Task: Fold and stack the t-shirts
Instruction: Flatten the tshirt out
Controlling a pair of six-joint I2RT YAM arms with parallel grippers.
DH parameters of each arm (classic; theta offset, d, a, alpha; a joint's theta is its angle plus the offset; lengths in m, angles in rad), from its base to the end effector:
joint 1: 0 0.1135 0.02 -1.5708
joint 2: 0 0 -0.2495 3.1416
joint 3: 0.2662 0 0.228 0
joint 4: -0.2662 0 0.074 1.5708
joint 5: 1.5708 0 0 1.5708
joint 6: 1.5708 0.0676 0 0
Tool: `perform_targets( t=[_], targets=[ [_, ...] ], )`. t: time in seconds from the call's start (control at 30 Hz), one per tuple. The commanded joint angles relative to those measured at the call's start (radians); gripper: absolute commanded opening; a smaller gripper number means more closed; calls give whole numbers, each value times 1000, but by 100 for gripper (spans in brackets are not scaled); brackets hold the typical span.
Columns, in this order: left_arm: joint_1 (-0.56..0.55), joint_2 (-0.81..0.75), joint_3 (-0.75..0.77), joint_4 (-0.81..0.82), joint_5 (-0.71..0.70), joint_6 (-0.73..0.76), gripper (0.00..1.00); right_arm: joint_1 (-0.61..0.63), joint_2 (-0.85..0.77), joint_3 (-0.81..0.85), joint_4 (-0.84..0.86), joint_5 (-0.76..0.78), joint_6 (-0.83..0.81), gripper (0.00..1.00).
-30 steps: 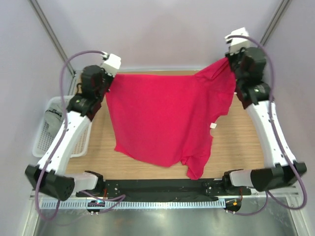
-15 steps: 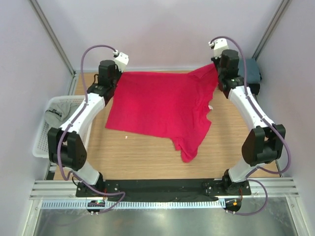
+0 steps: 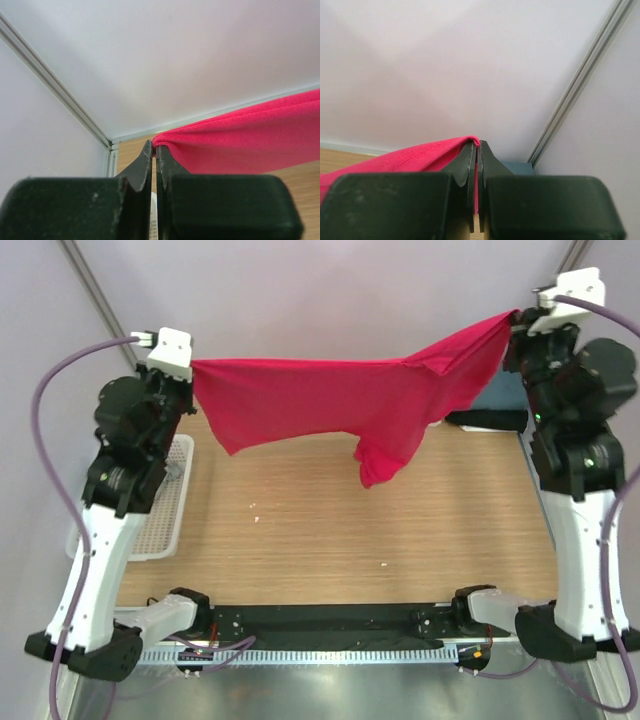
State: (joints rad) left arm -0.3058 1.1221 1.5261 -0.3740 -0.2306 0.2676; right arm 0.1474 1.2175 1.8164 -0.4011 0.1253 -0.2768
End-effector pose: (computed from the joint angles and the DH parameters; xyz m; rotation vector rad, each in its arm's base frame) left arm 0.2242 -0.0546 0.4841 0.2580 1.5217 0.1473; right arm 0.2187 0.0239 0.5489 -0.1863 1.3646 -0.1943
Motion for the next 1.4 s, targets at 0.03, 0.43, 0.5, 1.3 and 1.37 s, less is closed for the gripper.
perform_targets(
  t=[0.03,0.43,0.5,1.3,1.37],
  targets=[
    [4,-116,109,-159,51,-53,0,-11,-111,121,-140,-61,48,1],
    [11,-81,379,-243,33,-15,0,-65,-70,489,-171,-90,19,1],
    [11,-64,370,-212,11,16,0,-65,-39,491,-163,-87,7,1],
    [85,749,-158,489,-167,256,0,-60,531,-470,449,-21,-343,1],
    [96,838,-78,469,-167,239,0,-60,595,-430,452,13,-332,1]
  ],
)
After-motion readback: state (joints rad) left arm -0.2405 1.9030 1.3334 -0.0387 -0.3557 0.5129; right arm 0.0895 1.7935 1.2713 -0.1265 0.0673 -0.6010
